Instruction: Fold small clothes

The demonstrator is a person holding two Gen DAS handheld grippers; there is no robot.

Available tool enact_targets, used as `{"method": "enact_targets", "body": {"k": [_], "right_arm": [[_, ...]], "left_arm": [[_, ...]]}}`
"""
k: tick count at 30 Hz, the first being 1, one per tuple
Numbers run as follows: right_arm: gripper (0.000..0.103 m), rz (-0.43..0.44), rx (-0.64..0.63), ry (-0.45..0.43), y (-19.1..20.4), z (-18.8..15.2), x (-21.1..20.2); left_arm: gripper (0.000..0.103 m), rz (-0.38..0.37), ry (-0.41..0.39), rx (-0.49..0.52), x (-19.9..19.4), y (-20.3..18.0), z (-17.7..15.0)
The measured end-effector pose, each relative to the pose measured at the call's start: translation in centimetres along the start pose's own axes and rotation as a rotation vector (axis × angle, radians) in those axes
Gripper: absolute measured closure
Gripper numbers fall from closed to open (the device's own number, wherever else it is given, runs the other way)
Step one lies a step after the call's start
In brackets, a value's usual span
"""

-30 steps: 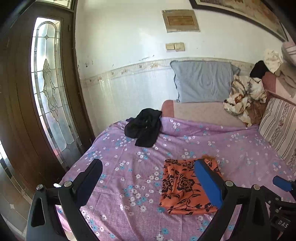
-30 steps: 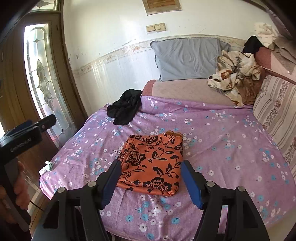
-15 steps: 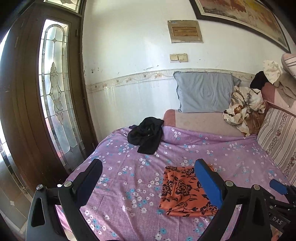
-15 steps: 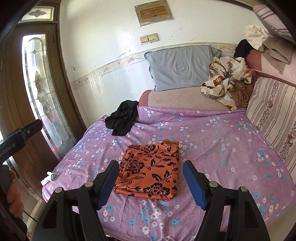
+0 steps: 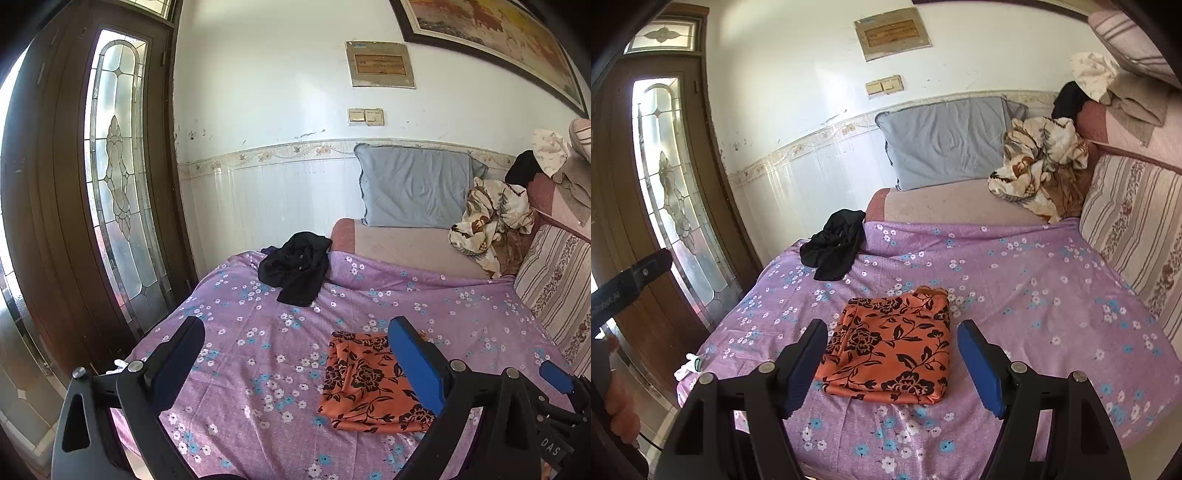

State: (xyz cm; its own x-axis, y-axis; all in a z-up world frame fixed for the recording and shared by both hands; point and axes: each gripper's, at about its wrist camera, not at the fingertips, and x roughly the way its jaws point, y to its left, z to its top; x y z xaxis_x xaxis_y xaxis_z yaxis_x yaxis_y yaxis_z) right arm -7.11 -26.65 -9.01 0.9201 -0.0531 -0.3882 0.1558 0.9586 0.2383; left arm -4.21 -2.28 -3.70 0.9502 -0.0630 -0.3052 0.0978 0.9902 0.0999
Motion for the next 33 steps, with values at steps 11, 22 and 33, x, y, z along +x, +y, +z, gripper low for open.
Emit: {"method": "enact_targets", "body": {"k": [11, 22, 33], "right_arm": [[0.026, -0.022, -0.047, -0.019, 1.5, -0.6, 0.3], [0.026, -0.041, -0.045, -0.048, 2.1, -0.2, -0.6], [0.026, -0.057, -0.045, -0.060, 2.9, -0.2, -1.4]], "left_arm": [[0.004, 0.001, 0.004, -0.005, 0.1, 0.4, -0.1], [0.004, -0.013, 0.000, 0.002, -0.3, 0.4, -0.4], [0.004, -0.037, -0.004, -0.007, -1.2, 0.9, -0.3]]}}
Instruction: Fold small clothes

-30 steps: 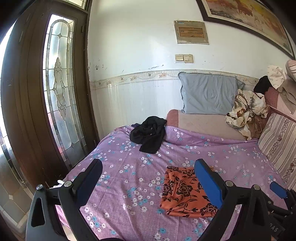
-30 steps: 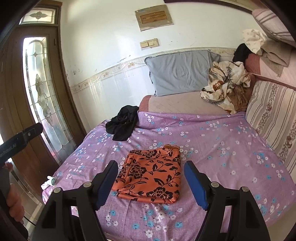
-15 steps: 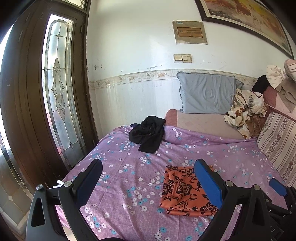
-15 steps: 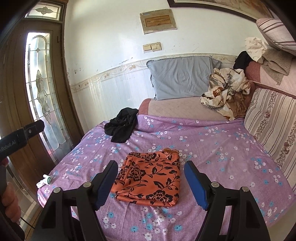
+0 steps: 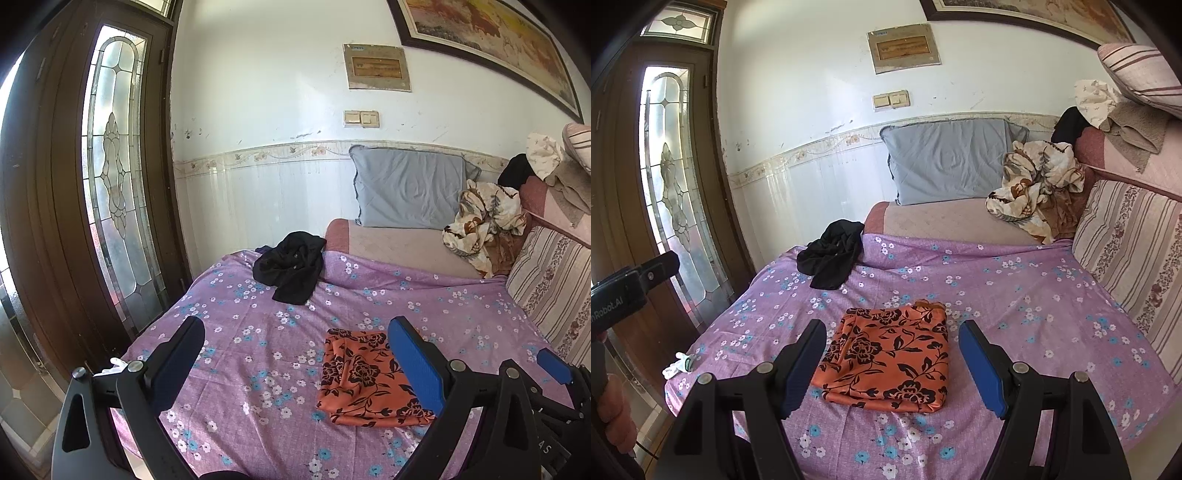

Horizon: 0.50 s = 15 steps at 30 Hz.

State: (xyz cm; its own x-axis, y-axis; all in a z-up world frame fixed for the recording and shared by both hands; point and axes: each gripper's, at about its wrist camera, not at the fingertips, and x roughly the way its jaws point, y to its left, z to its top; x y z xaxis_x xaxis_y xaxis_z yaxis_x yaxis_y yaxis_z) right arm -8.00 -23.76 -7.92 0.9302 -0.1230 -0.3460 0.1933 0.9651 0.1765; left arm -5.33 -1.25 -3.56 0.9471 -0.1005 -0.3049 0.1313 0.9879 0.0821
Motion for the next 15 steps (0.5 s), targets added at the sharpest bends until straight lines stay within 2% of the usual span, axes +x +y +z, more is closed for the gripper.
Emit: {"method": "enact_targets", "body": {"k": [15], "right_arm": [[0.026, -0.024, 0.000, -0.033, 0.7, 0.6, -1.8]], "left_arm": [[0.004, -0.047, -0.014, -0.012, -1.5, 0.5, 0.1]]}}
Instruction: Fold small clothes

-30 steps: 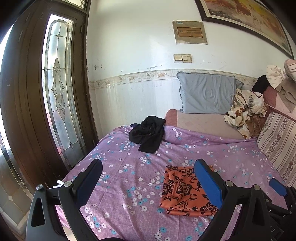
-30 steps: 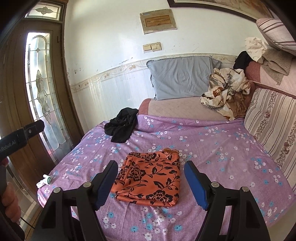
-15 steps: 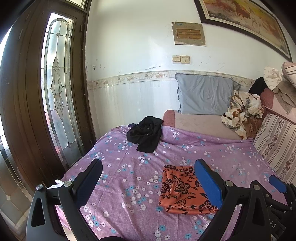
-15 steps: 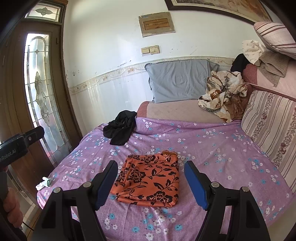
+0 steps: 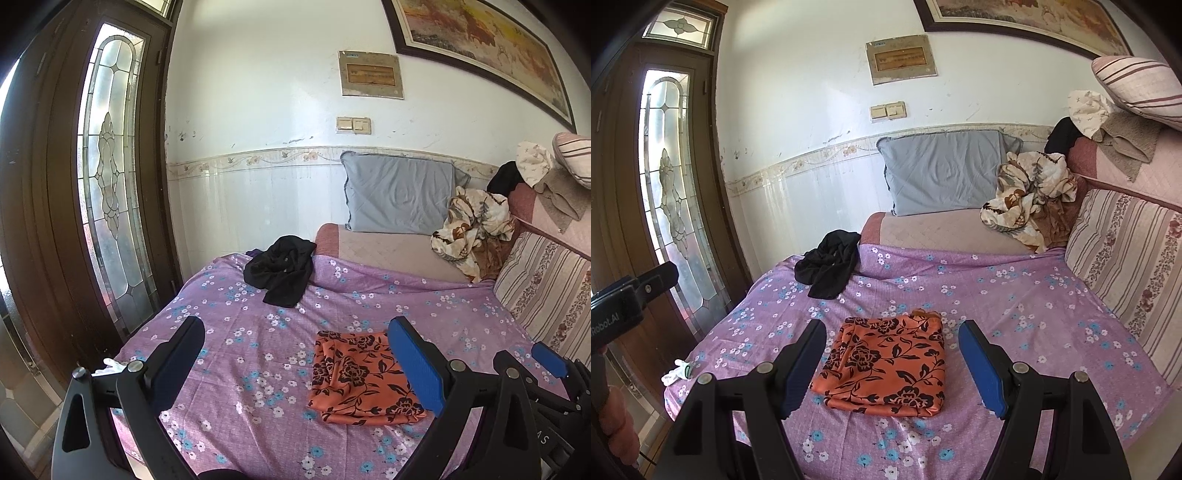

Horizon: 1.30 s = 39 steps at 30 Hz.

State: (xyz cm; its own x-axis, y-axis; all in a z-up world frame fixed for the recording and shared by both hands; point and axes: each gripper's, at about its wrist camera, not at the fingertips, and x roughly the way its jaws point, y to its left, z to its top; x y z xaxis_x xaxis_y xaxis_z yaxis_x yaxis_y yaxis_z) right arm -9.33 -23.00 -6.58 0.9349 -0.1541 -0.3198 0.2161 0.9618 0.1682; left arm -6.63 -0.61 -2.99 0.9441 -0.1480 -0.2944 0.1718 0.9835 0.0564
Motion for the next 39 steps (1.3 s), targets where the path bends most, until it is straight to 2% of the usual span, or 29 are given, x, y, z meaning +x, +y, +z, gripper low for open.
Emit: {"method": "enact_targets", "body": {"k": [10, 15, 25, 39], "right_arm": [[0.026, -0.007, -0.016, -0.017, 1.0, 0.6, -0.7], [0.026, 0.012, -0.020, -0.027, 1.6, 1.6, -0.4], [0.025, 0.040, -0.016, -0.062, 1.0, 4.0, 0.8], [0.024, 0.037, -0.040, -0.096, 0.5, 4.7, -0.2]], "left_arm": [[0.004, -0.010, -0.013, -0.010, -0.9, 0.6, 0.3], [0.004, 0.016, -0.027, -0.023, -0.9, 1.0, 1.3], [0.004, 0.068, 0.009, -0.055, 0.9, 1.1, 2.8], [0.004, 0.056, -0.016, -0.029, 0.1, 0.0, 3.7]]}}
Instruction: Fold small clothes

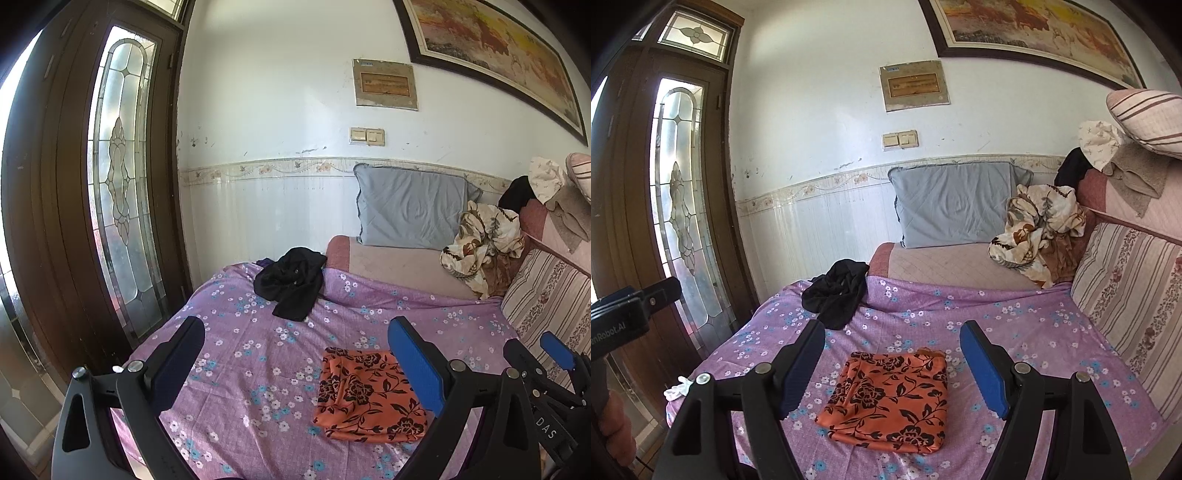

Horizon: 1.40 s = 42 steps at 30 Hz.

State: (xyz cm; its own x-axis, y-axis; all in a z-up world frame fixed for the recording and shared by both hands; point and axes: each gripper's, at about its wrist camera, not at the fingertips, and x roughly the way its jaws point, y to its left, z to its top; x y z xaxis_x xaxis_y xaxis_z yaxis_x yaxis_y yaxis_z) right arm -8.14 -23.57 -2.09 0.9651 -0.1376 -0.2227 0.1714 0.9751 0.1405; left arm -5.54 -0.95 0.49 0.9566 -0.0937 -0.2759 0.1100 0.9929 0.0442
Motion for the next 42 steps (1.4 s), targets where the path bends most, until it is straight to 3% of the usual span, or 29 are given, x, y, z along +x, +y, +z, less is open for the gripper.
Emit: {"method": "enact_targets", "body": {"k": [8, 21, 42], "right_arm": [[0.024, 0.022, -0.002, 0.034, 0.1, -0.5, 2.3], [0.024, -0.008, 0.009, 0.048, -1.5, -1.4, 3.5], [0.024, -0.028, -0.008, 0.068, -0.8, -1.4, 5.1]], "left_arm": [[0.004, 0.008, 0.015, -0.006, 1.7, -0.3, 0.1], [0.004, -0.019, 0.024, 0.017, 3.0, -1.8, -0.4], [0.004, -0.038, 0.014, 0.014, 4.4, -1.7, -0.4]]}}
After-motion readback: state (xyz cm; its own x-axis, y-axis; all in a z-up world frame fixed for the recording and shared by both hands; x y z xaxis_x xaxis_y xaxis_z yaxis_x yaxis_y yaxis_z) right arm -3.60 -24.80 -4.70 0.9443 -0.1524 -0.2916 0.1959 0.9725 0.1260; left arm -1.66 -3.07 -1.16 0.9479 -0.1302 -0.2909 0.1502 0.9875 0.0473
